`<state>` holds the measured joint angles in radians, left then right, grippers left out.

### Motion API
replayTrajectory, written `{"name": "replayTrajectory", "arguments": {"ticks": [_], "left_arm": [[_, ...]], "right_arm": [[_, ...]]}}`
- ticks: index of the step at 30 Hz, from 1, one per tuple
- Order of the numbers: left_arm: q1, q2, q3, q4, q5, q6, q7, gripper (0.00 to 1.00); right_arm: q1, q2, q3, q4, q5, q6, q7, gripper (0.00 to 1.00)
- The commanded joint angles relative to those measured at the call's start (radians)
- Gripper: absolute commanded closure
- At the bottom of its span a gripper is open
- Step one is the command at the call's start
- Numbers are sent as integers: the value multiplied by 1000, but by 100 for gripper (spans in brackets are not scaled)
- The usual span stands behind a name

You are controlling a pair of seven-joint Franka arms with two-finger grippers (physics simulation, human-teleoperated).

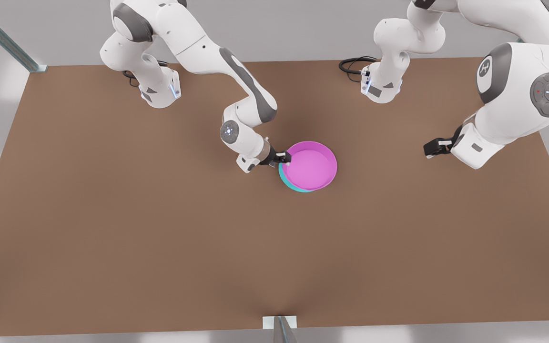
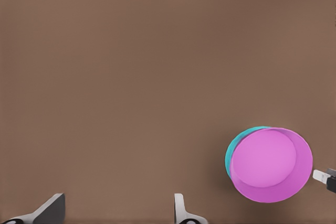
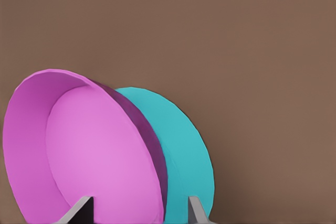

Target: Flip the blue plate over with the left arm, and stack the pink plate on top of the blue plate with the right arm

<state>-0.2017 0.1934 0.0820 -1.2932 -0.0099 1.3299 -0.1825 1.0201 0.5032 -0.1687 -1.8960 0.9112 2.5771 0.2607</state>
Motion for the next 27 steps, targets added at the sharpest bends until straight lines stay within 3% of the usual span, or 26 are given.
{"name": "replayTrajectory", "arguments": {"ticks": [1,3,5,7,9,12,17,18,19,22,27], "left_arm": [[-1,0,1,0,1,0,0,0],[-1,0,1,0,-1,0,-2,0],[-4,1,-1,0,-1,0,-2,0],[-5,0,-1,0,-1,0,-2,0],[-8,1,-2,0,-2,-1,-2,0],[-2,0,-2,0,-2,-1,-2,0],[-13,1,-13,2,-2,2,0,0],[-12,0,-13,2,-2,2,0,0],[-13,0,-13,3,-4,2,-5,0],[-13,1,-13,3,-2,2,-8,0],[-13,1,-13,3,-2,2,-8,0]], "right_arm": [[0,0,0,0,0,0,0,0],[-12,-14,-3,-3,-3,-6,-1,0],[-31,-132,-123,-55,-61,-152,-32,0],[-241,-330,-161,-86,-411,-474,-41,0],[-503,-468,-161,-87,-745,-637,-185,0],[-796,-509,-152,-14,-899,-755,-449,0],[-893,-460,-150,189,-979,-882,-505,0],[-1030,-460,5,190,-974,-879,-499,0],[-1110,-459,89,204,-974,-880,-497,0],[-1135,-396,178,198,-911,-822,-495,0],[-1037,-310,196,279,-865,-816,-374,0]]}}
